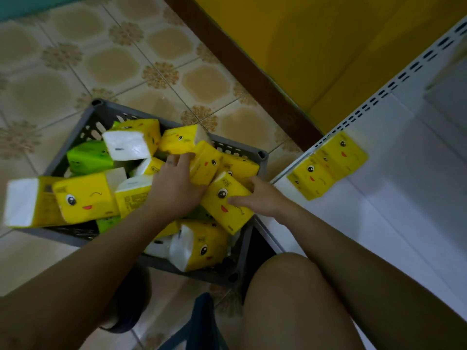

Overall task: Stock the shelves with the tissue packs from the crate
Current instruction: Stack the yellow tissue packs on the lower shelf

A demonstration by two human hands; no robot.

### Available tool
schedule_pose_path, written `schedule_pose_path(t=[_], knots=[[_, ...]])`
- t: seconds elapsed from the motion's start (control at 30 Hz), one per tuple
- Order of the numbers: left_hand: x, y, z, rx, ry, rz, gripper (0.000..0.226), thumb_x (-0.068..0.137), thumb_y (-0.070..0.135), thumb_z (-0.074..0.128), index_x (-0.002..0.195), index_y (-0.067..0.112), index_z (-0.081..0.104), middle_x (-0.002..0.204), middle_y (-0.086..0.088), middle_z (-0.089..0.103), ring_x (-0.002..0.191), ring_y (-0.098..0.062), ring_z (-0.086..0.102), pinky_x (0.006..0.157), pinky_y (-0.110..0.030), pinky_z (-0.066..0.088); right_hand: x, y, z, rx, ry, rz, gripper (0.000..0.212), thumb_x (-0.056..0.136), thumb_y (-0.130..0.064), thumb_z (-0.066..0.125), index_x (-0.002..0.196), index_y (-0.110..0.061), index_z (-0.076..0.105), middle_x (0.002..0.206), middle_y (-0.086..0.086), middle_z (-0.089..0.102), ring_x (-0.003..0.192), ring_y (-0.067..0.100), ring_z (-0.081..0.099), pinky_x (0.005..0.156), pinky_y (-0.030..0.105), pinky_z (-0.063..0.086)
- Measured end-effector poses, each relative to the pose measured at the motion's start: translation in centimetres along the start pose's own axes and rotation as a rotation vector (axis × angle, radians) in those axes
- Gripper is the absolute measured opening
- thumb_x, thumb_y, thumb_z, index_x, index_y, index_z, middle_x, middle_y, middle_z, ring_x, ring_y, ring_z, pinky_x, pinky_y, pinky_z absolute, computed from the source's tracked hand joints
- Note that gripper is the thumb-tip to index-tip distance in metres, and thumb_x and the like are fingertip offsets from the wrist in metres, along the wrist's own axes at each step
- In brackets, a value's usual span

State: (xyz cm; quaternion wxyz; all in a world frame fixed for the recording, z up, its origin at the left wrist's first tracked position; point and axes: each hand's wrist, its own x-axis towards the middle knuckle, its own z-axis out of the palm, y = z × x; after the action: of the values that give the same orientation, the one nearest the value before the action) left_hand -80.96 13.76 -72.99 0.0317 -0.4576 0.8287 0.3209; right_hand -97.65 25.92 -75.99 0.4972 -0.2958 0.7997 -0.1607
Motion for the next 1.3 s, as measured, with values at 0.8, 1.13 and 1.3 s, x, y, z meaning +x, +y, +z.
schedule_pose_path(t=[0.8,1.13,1.3], knots=[[2.8,10.4,6.0,-0.731,-0.364,-0.030,0.064,0.090,0.052,0.058,0.144,0.026,0.037,0.131,-0.009,0.056,0.101,-0.026,0.065,0.079,-0.038,0.058,-3.1,7.4,-4.2,1.151,0.359,-0.061,0.032,0.094,-0.023,0.057,0.124,-0.033,0.054,0.121,-0.002,0.066,0.104,0.025,0.067,0.074,0.041,0.057],[4.4,9.5,3.7,-0.415,-0.112,0.195,0.055,0.093,0.042,0.058,0.141,0.020,0.041,0.139,-0.002,0.046,0.118,-0.019,0.051,0.088,-0.027,0.041,2.6,11.8,-8.7,1.369,0.796,0.382,0.042,0.088,-0.019,0.070,0.120,-0.004,0.049,0.133,0.020,0.050,0.089,0.031,0.059,0.082,0.041,0.058],[3.9,7.9,3.5,-0.493,-0.116,0.160,0.043,0.094,0.043,0.055,0.131,0.021,0.050,0.125,0.002,0.053,0.092,-0.013,0.061,0.082,-0.044,0.056,4.0,11.7,-8.7,1.043,0.918,0.549,0.061,0.089,-0.038,0.066,0.135,-0.005,0.044,0.119,0.009,0.050,0.106,0.032,0.056,0.092,0.043,0.052]])
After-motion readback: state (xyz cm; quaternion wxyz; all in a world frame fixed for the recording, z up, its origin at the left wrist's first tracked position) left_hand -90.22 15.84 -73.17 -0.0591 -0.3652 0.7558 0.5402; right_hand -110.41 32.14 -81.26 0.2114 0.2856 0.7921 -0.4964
